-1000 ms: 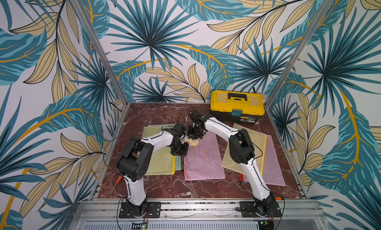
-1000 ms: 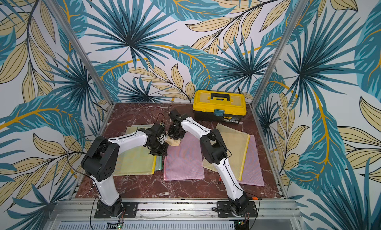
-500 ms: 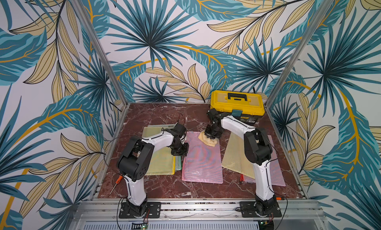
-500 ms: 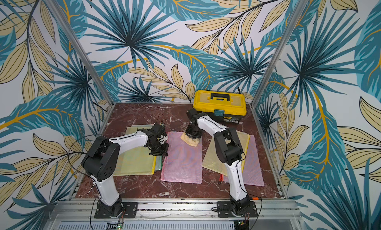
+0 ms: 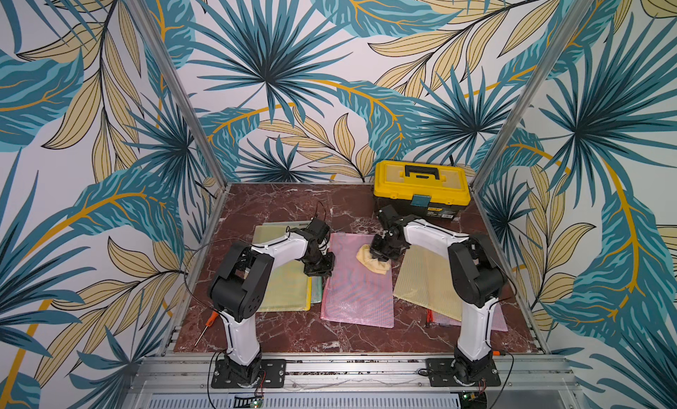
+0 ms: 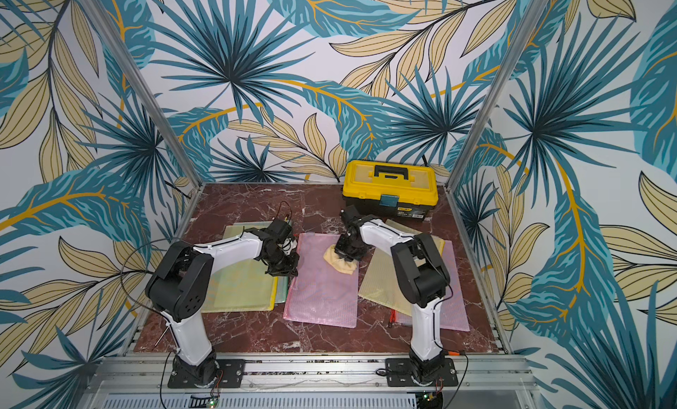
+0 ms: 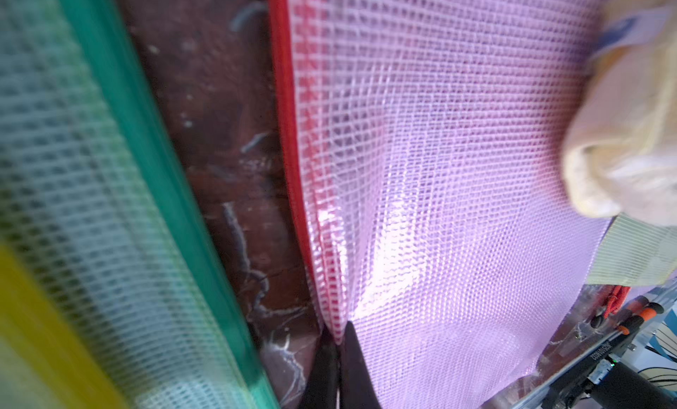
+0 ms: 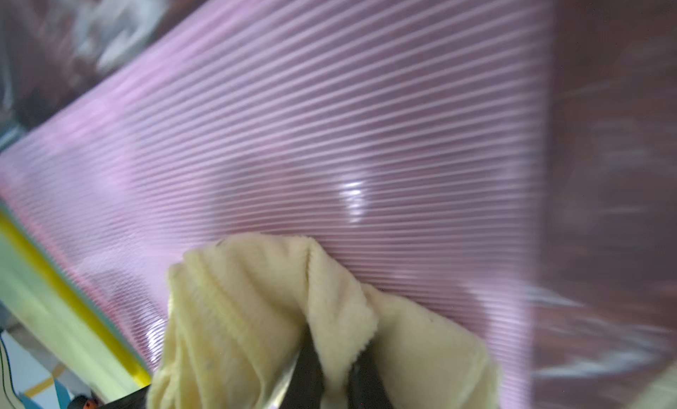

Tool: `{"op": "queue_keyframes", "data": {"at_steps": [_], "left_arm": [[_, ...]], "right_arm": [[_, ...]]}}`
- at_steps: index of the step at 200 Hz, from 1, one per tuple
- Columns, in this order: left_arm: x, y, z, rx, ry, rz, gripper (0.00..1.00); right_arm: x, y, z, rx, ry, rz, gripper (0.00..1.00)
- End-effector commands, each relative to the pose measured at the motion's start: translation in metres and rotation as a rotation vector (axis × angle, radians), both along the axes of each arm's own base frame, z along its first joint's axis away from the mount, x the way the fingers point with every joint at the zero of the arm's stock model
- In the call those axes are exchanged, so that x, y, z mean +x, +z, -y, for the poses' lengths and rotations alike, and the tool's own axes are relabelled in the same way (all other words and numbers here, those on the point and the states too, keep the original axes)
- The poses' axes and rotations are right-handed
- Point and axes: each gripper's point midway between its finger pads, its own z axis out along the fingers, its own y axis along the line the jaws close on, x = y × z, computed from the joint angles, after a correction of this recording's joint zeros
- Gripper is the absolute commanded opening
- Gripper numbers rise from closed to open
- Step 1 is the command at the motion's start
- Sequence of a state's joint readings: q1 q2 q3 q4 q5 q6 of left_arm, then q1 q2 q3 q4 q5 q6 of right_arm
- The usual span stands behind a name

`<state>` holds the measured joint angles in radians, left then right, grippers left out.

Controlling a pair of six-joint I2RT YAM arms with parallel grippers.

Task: Wipe the document bag
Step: Wipe the dirt from the document bag.

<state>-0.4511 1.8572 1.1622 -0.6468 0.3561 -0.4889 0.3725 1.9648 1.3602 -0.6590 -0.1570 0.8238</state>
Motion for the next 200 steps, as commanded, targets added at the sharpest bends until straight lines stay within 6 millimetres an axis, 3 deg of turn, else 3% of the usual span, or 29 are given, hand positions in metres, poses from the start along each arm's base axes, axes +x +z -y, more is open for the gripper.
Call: {"op": "queue_keyframes", "data": {"at_steps": [1, 18, 46, 63, 73, 88, 118, 134, 147, 155, 167, 200], "left_arm": [[0.010, 0.001, -0.005, -0.001, 0.043, 0.009, 0.00], [0.015, 0.004, 0.000, -0.028, 0.055, 0.021, 0.00], [0.023, 0.005, 0.008, -0.095, 0.089, 0.017, 0.00], [0.026, 0.003, 0.009, -0.103, 0.101, 0.012, 0.00], [0.026, 0.002, 0.007, -0.101, 0.107, 0.010, 0.00], [0.027, 0.001, 0.005, -0.097, 0.114, 0.011, 0.00], [0.028, -0.003, -0.001, -0.094, 0.132, 0.005, 0.00], [0.029, -0.004, -0.003, -0.097, 0.140, 0.001, 0.00], [0.031, -0.003, -0.004, -0.099, 0.148, 0.002, 0.00], [0.033, -0.002, -0.004, -0.104, 0.160, 0.001, 0.00], [0.037, 0.000, -0.003, -0.117, 0.176, 0.005, 0.00], [0.050, 0.003, -0.002, -0.133, 0.218, 0.008, 0.00]], "right_arm": [[-0.021, -0.002, 0.015, -0.109, 0.047, -0.042, 0.00], [-0.021, 0.000, -0.024, -0.047, 0.091, -0.023, 0.00], [-0.026, -0.003, -0.125, 0.086, 0.226, -0.020, 0.00], [-0.030, -0.008, -0.153, 0.088, 0.274, -0.029, 0.00], [-0.032, -0.012, -0.153, 0.090, 0.271, -0.040, 0.00], [-0.035, -0.019, -0.133, 0.053, 0.258, -0.050, 0.00], [-0.050, -0.033, -0.037, -0.021, 0.121, -0.109, 0.00], [-0.061, -0.026, 0.013, -0.062, 0.048, -0.106, 0.00], [-0.065, -0.011, 0.031, -0.115, 0.049, -0.080, 0.00], [-0.065, -0.003, 0.029, -0.118, 0.065, -0.071, 0.00], [-0.064, 0.003, 0.010, -0.094, 0.103, -0.057, 0.00], [-0.075, -0.004, -0.085, -0.046, 0.278, -0.062, 0.00]]}}
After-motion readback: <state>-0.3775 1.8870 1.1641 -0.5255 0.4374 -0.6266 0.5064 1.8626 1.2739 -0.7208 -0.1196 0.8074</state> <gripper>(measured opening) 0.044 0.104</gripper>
